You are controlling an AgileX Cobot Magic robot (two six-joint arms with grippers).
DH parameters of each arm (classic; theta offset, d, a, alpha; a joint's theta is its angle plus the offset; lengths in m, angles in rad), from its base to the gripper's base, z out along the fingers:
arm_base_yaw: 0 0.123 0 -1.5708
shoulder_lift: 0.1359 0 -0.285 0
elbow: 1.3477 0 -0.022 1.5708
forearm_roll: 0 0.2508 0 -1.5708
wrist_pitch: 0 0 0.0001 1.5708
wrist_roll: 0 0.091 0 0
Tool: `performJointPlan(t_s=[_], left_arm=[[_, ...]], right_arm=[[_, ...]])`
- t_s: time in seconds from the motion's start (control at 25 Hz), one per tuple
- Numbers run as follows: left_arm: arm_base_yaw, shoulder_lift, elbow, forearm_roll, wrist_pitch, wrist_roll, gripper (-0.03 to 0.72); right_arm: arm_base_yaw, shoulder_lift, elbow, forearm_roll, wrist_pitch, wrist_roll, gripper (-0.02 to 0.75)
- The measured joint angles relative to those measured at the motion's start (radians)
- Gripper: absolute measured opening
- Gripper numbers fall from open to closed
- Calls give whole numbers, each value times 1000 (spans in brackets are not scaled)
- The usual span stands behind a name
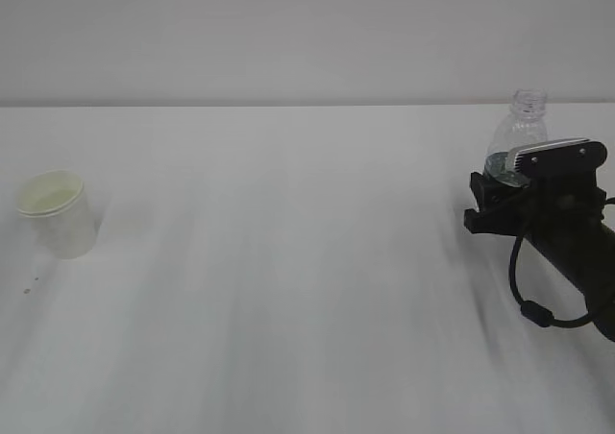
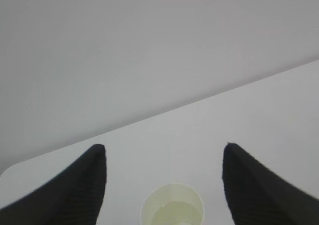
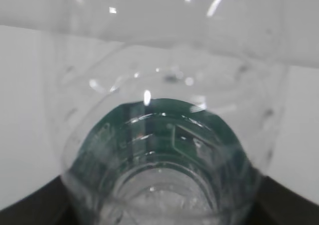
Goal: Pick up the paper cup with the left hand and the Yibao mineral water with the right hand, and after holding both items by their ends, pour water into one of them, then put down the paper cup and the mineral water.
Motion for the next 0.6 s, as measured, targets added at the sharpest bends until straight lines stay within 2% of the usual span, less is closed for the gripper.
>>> performJointPlan(t_s=[0.6], left_arm=[[0,0,0,2,0,0,518]], right_arm=[[0,34,-22,-22,0,5,456]])
